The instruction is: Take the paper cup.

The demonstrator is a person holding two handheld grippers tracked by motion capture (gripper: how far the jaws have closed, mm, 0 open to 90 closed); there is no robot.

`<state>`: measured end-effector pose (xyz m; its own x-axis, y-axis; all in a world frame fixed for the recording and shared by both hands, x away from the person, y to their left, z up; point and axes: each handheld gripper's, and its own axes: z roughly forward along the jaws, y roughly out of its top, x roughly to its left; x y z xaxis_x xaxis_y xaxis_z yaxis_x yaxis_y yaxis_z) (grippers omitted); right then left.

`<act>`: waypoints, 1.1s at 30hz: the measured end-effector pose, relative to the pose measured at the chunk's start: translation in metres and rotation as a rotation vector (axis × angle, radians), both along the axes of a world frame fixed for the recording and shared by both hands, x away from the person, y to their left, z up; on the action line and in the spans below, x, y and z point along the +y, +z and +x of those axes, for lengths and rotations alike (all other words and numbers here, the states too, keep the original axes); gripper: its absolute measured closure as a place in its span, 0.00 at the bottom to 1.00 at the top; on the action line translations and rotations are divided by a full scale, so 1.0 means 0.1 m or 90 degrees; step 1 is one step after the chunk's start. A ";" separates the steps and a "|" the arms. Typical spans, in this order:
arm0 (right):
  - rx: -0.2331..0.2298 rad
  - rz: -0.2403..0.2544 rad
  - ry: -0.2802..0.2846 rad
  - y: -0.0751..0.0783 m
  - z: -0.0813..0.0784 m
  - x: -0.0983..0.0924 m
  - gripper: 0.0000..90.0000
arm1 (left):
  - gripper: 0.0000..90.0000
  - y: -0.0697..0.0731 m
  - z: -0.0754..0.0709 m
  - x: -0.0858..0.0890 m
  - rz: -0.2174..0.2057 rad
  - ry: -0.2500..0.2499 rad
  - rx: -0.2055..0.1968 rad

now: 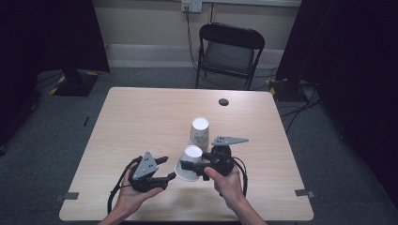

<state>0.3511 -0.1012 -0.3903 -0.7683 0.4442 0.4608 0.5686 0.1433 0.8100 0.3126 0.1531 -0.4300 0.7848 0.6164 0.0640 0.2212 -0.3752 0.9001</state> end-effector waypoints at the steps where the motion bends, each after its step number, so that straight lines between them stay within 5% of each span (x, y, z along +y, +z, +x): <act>1: 0.002 0.000 0.003 0.00 0.00 0.02 0.40 | 0.43 -0.01 0.00 0.00 0.003 0.000 -0.003; 20: 0.116 0.090 0.015 -0.11 0.10 0.11 0.40 | 0.70 -0.02 -0.07 -0.07 -0.013 -0.010 -0.053; 24: 0.136 0.097 0.010 -0.16 0.11 0.10 0.40 | 0.71 -0.01 -0.08 -0.07 -0.017 -0.009 -0.059; 33: 0.163 0.107 0.018 -0.24 0.13 0.09 0.35 | 0.90 -0.01 -0.09 -0.03 -0.004 -0.001 -0.062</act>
